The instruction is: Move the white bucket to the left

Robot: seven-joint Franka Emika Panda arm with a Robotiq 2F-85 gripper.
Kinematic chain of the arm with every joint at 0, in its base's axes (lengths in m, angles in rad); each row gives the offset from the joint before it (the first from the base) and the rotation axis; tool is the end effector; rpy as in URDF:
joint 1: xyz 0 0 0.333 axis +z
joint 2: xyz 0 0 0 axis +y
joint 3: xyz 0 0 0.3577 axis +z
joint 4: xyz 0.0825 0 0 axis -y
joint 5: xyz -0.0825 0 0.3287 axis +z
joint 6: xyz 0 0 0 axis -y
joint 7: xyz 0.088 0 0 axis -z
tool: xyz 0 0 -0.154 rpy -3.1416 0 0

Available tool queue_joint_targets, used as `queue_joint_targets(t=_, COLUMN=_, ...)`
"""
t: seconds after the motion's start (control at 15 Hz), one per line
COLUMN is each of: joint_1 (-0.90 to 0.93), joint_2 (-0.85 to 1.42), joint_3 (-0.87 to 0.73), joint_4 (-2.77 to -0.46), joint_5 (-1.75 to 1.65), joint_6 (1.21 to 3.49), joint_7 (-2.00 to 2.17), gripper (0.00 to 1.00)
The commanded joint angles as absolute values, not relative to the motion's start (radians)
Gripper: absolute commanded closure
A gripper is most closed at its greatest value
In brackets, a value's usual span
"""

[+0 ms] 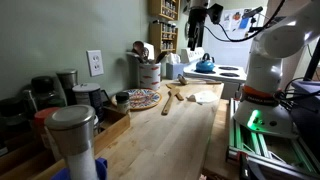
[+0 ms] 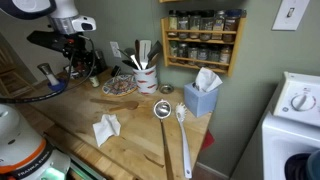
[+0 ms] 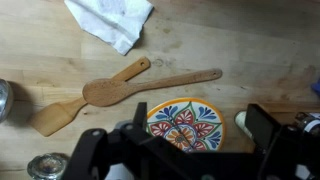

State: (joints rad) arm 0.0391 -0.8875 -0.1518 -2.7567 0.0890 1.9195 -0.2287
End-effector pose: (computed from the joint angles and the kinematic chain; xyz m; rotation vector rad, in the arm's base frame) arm 0.2090 -0.0161 0.4553 -2.9389 -0.2064 -0.1053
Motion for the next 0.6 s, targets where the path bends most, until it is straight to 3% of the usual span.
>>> queue_joint_targets(t=0.0, joint_1=0.031, joint_2=-0.886, joint_3=-0.145, joint_4=-2.758, joint_5=0.095, joint_6=1.917, joint_7=-0.234, gripper=0.0)
queue_joint_targets(t=0.53, joint_1=0.101, joint_2=-0.821, joint_3=-0.116, joint_4=-2.669, joint_5=0.055, joint_6=1.936, joint_7=-0.358, gripper=0.0)
